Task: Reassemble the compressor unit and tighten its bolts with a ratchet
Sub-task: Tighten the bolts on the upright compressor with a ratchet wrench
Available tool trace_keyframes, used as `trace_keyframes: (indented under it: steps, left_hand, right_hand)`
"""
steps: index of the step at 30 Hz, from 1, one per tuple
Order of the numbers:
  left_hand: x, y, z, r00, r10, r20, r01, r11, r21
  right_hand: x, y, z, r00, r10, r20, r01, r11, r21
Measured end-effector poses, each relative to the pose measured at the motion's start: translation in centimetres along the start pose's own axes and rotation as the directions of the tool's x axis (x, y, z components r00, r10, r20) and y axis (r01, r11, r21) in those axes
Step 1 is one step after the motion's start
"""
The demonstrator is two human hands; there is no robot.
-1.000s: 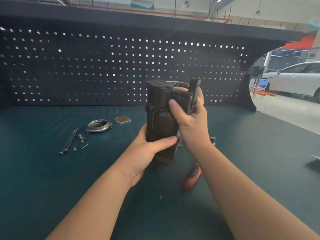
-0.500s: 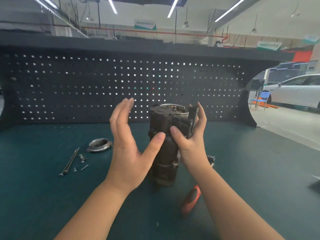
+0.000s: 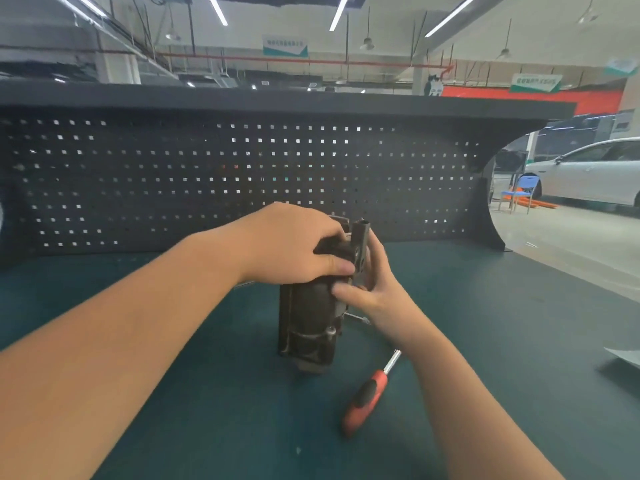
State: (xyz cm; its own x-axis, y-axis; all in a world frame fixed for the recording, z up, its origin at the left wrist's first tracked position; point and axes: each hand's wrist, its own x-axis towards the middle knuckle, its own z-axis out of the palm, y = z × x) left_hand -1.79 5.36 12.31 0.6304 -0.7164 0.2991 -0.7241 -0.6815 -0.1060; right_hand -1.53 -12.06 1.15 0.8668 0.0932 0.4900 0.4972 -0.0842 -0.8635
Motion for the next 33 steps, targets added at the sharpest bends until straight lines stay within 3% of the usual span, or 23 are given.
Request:
trace_keyframes:
  steps: [2,3,5,6,8,14,17,19,20,25,33]
  left_hand:
    - [0.0,-0.3,0.3,0.999,-0.007,-0.041,0.005,0.999,-0.041]
    - [0.0,-0.4,0.5,0.999,-0.007,-0.051,0.003,0.998,-0.068]
    - [0.0,-0.3,0.7,0.997,0.007,-0.08,-0.013,0.997,-0.07]
    - [0.0,-0.3,0.7,0.995,0.02,-0.098,-0.024,0.999,-0.045]
    - [0.0,-0.1,0.7,0.989,0.053,-0.137,-0.059,0.998,-0.038]
    - [-0.3,-0.2,0.8,0.987,0.096,-0.13,-0.1,0.995,-0.019]
    - [-0.2,-0.1,1.2,0.988,0.057,-0.144,-0.07,0.994,-0.088]
    - [-0.2,-0.1,1.3,0.988,0.043,-0.15,-0.065,0.988,-0.143]
    - [-0.1,0.0,1.4,0.987,0.04,-0.156,-0.064,0.987,-0.149]
    - [1.1,0.8,1.9,0.977,-0.043,-0.209,0.021,0.994,-0.11]
    - [2.6,1.8,2.5,0.96,-0.146,-0.238,0.133,0.989,-0.067]
  right_hand:
    - [-1.2,-0.5,-2.1,0.964,0.198,-0.177,-0.229,0.957,-0.176]
    - [-1.8,-0.7,-3.0,0.89,0.307,-0.337,-0.402,0.877,-0.264]
    - [-2.9,0.1,-4.0,0.716,0.491,-0.496,-0.696,0.559,-0.451]
    - [-3.4,0.8,-3.7,0.669,0.573,-0.472,-0.729,0.385,-0.566]
    - [-3.7,2.0,-2.4,0.644,0.64,-0.419,-0.668,0.204,-0.715]
    - [-3.7,2.1,-0.5,0.701,0.537,-0.469,-0.657,0.23,-0.718]
    - [-4.9,0.7,-0.6,0.7,0.445,-0.558,-0.708,0.535,-0.461]
    - [-6.0,-1.5,-1.0,0.717,0.378,-0.585,-0.613,0.742,-0.271]
    - [-6.7,-2.8,-1.4,0.739,0.325,-0.59,-0.556,0.789,-0.262]
    - [-11.0,-9.1,-5.2,0.866,0.06,-0.496,-0.352,0.778,-0.52]
    - [-10.7,-13.2,-6.9,0.949,0.058,-0.311,-0.225,0.815,-0.534]
